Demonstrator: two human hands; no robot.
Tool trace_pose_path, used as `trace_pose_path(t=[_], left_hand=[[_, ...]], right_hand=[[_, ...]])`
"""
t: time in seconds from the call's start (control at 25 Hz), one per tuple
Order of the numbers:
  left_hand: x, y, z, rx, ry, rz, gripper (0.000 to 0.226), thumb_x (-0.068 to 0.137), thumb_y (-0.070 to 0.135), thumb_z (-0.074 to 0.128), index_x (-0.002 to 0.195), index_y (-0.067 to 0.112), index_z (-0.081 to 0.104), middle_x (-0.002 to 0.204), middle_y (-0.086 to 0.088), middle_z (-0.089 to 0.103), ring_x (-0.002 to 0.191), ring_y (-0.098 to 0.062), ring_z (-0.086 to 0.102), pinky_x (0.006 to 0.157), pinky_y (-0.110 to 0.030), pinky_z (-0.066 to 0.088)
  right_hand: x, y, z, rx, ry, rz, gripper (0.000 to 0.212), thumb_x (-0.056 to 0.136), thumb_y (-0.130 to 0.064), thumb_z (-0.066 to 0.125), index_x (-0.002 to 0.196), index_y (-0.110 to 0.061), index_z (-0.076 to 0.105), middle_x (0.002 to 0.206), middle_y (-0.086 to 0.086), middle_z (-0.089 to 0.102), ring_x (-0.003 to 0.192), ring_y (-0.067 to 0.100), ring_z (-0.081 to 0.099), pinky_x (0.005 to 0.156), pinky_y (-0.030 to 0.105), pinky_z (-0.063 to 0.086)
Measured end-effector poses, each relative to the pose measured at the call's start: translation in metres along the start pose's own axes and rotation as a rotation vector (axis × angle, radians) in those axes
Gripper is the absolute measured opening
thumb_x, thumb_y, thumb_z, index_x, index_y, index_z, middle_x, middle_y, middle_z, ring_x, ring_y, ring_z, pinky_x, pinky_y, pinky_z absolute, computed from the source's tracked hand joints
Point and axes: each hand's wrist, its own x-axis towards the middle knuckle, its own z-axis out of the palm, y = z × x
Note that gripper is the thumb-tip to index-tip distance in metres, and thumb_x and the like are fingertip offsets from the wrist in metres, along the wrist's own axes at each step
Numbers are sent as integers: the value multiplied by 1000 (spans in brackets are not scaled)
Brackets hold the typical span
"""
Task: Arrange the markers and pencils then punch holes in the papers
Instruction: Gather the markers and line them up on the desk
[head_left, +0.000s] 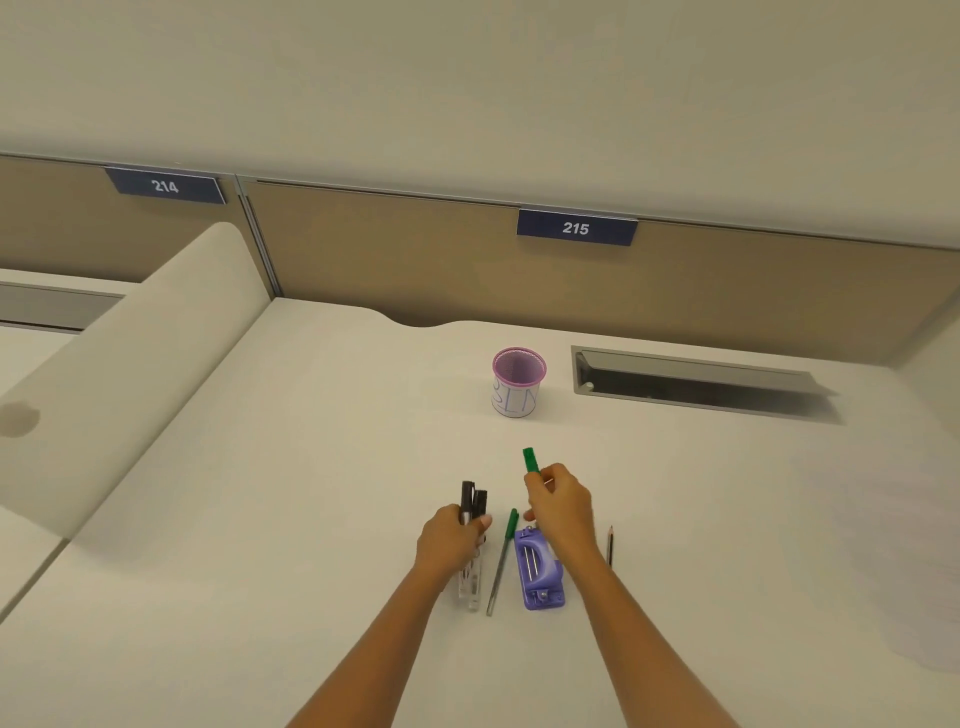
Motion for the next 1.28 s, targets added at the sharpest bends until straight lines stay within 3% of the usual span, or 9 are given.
trace_pose_path(t=[0.08, 0.24, 0.36, 0.52, 0.68, 0.76, 0.92, 1.12, 1.28], left_hand=[[-3, 4, -10, -198, 5, 54, 27, 93, 32, 56, 113, 13, 57, 93, -1, 70, 87, -17, 65, 77, -31, 51], [-12, -3, -26, -416, 36, 230, 30, 94, 28, 55, 124, 22, 55, 113, 3, 68, 106, -13, 63, 80, -19, 47], [-19, -12, -29, -464, 79, 293, 27, 96, 24, 53, 123, 28, 55, 115, 8, 66, 109, -7, 61, 71, -10, 50], [-24, -21, -29, -472, 113, 323, 29, 98, 20, 49, 121, 36, 48, 112, 19, 62, 102, 8, 58, 73, -3, 48], [-24, -33, -30, -433, 115, 326, 33, 100, 18, 43, 127, 35, 44, 115, 22, 58, 105, 7, 55, 82, -3, 44], [-23, -40, -31, -452, 116, 337, 33, 98, 16, 46, 127, 32, 48, 116, 20, 62, 105, 8, 59, 84, -4, 46], [-19, -54, -37, -471, 77, 346, 34, 97, 13, 50, 128, 25, 56, 118, 13, 68, 111, 2, 61, 94, -13, 48], [-14, -56, -45, -392, -4, 357, 43, 100, 15, 43, 141, 28, 42, 130, 14, 60, 119, 3, 55, 95, -9, 43], [-10, -52, -67, -366, 33, 282, 35, 99, 19, 46, 133, 27, 40, 113, 7, 68, 95, 12, 64, 75, -1, 46]], right_hand=[[-14, -8, 17, 211, -154, 98, 19, 98, -17, 42, 109, -9, 55, 86, 6, 57, 75, 18, 58, 62, 28, 54], [-34, -11, 45, 249, -337, 64, 26, 98, -8, 40, 113, -25, 53, 103, -6, 59, 94, 9, 56, 74, 23, 47], [-42, -7, 66, 259, -390, -27, 22, 102, -18, 44, 113, -36, 52, 102, -16, 64, 94, -1, 61, 75, 16, 48], [-44, 3, 88, 242, -356, -88, 32, 103, -21, 41, 132, -31, 49, 122, -6, 62, 114, 9, 59, 91, 20, 48], [-48, 10, 94, 219, -282, -160, 29, 102, -16, 44, 124, -35, 49, 108, -19, 62, 97, -10, 62, 77, 5, 48], [-48, 14, 96, 191, -255, -194, 30, 101, -15, 47, 123, -35, 49, 109, -21, 63, 99, -18, 59, 80, 4, 47], [-47, 26, 100, 136, -270, -245, 33, 101, -14, 48, 123, -39, 49, 112, -19, 65, 104, -14, 60, 85, 8, 48], [-40, 17, 102, 74, -269, -269, 30, 99, -14, 51, 116, -39, 50, 102, -21, 65, 91, -14, 63, 77, 5, 49], [-32, -6, 109, 52, -293, -247, 20, 97, -18, 55, 116, -23, 50, 93, -5, 68, 79, 3, 66, 63, 10, 51]])
